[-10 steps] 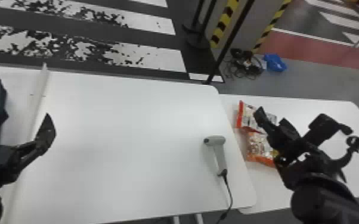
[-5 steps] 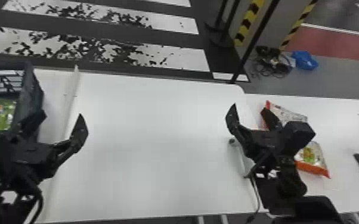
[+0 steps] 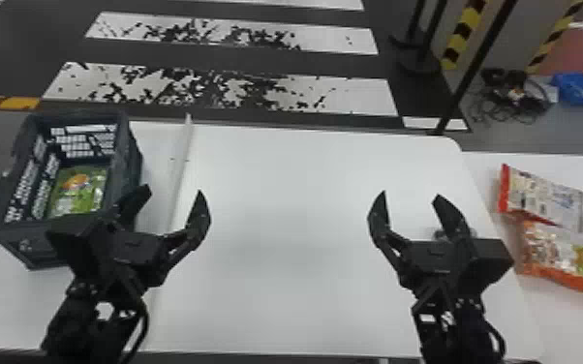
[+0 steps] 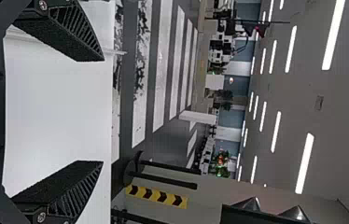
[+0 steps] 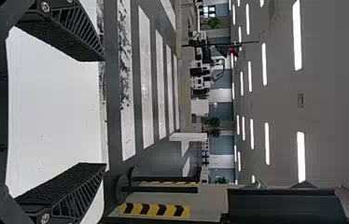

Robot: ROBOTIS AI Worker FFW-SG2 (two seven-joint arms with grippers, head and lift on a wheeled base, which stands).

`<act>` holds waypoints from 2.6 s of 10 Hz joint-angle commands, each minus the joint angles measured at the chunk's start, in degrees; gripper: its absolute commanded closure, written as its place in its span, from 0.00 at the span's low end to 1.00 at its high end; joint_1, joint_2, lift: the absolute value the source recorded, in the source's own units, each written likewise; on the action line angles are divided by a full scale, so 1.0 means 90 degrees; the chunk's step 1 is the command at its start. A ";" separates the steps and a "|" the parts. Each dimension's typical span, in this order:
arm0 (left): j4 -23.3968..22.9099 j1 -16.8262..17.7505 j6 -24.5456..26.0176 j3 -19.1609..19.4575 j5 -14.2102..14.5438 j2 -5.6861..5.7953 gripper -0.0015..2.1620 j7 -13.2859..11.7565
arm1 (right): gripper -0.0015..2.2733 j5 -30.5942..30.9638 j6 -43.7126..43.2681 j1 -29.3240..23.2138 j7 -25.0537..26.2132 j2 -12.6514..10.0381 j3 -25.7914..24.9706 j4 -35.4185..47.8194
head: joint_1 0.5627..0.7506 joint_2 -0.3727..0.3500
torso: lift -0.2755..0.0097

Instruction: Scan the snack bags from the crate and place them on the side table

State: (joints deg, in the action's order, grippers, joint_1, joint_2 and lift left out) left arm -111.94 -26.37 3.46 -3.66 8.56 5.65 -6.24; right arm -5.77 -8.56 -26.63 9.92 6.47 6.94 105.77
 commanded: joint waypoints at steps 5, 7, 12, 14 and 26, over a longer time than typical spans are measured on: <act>-0.0755 0.0147 0.0939 0.1080 0.0123 0.0476 0.04 -0.0254 | 0.04 0.0026 -0.0265 -0.0137 0.0050 0.0004 0.0225 -0.0160 | 0.70 0.54 | 0.79; -0.0931 0.0313 0.1584 0.1725 0.0260 0.1101 0.04 -0.0468 | 0.04 0.0153 -0.0265 -0.0186 0.0050 0.0014 0.0313 -0.0160 | 0.70 0.64 | 0.79; 0.0026 0.1319 0.1916 0.2076 -0.0131 0.2625 0.05 -0.1523 | 0.04 0.0397 -0.0167 -0.0391 0.0060 0.0023 0.0381 -0.0151 | 0.70 0.83 | 0.79; 0.0758 0.2051 0.2072 0.1881 -0.0971 0.2605 0.05 -0.2285 | 0.04 0.0446 -0.0167 -0.0479 0.0060 0.0023 0.0372 -0.0121 | 0.70 0.86 | 0.79; 0.4977 0.5313 0.2912 0.0192 -0.2543 0.2361 0.05 -0.4179 | 0.04 0.0270 0.0165 -0.0186 0.0060 0.0346 0.0489 -0.0268 | 0.70 0.88 | 0.79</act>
State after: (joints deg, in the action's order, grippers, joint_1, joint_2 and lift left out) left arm -68.83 20.26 29.67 -0.93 -14.18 26.95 -43.65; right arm -3.11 -7.09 -28.47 10.40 9.40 11.29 103.43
